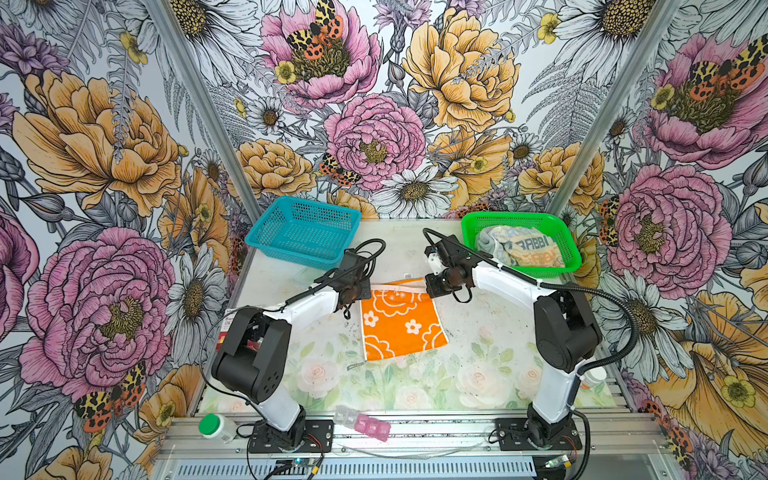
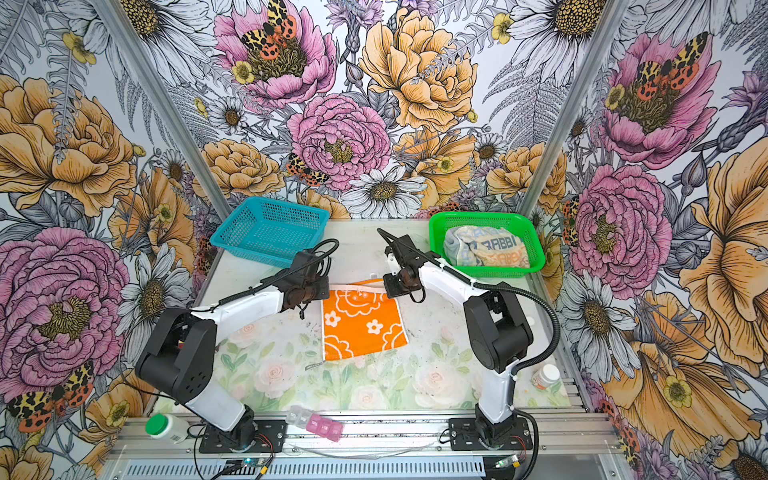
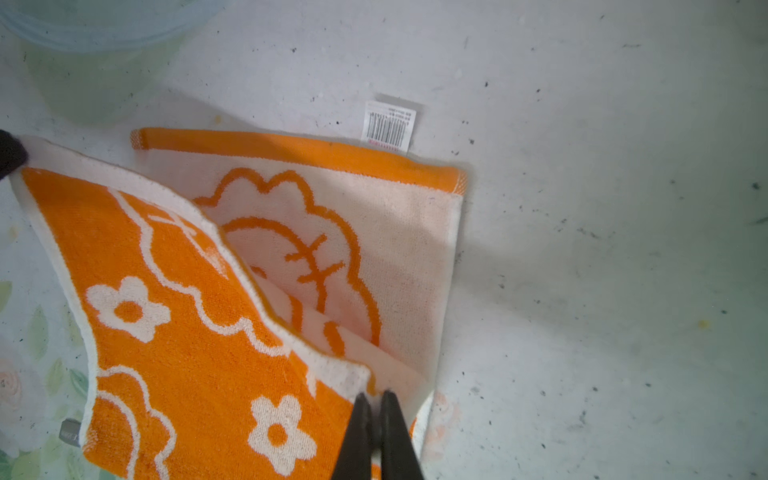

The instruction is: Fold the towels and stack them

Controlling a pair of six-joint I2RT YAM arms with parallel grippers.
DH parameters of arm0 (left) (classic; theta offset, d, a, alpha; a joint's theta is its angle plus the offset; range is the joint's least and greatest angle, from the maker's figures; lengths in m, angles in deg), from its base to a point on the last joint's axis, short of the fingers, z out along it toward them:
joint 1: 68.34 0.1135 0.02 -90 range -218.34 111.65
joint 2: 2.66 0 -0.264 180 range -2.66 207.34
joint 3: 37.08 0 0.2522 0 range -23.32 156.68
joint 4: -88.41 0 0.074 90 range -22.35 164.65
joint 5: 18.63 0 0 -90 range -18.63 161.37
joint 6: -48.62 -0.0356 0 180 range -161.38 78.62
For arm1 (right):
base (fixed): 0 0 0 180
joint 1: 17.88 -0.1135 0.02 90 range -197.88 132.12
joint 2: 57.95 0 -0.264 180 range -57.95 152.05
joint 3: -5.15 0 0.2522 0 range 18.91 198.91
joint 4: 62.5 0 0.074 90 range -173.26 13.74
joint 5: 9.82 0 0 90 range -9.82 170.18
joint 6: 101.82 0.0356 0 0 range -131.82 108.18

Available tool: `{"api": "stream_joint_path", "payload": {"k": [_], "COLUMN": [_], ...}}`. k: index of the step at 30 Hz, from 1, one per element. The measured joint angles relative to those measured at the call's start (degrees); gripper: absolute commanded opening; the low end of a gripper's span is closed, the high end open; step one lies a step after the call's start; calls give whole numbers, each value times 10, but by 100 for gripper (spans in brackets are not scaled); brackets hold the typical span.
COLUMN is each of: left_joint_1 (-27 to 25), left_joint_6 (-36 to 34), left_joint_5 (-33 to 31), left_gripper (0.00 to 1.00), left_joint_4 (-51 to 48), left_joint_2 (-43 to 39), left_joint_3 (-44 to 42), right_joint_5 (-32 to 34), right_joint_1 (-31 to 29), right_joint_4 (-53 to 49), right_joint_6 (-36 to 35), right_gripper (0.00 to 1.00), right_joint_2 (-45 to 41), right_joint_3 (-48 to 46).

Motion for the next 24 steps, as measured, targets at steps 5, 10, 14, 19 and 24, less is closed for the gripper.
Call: {"api": "stream_joint_path", "payload": {"k": [5, 10, 14, 19, 24], "left_joint_1": [0, 0, 0, 3, 12], "left_joint_6": [-1, -9, -11, -14, -15], "left_joint_5": [0, 0, 0, -2, -3], "left_gripper": [0, 0, 0, 0, 0], "left_joint_4": [0, -4, -6, -7, -2], "left_joint_2": [-33, -31, -22, -16, 2], "left_joint_3": [0, 0, 1, 3, 8], "right_joint_5": [2, 7, 11, 18, 22], "right_joint_1": [0, 0, 0, 1, 4], "right_joint_4": [-1, -4, -9, -10, -11], "right_joint_6": [-2, -4, -6, -13, -19], "right_gripper": [0, 0, 0, 0, 0], "right_joint_2": [0, 0, 4, 21, 55], "right_joint_3": [30, 53, 71, 90, 110]}}
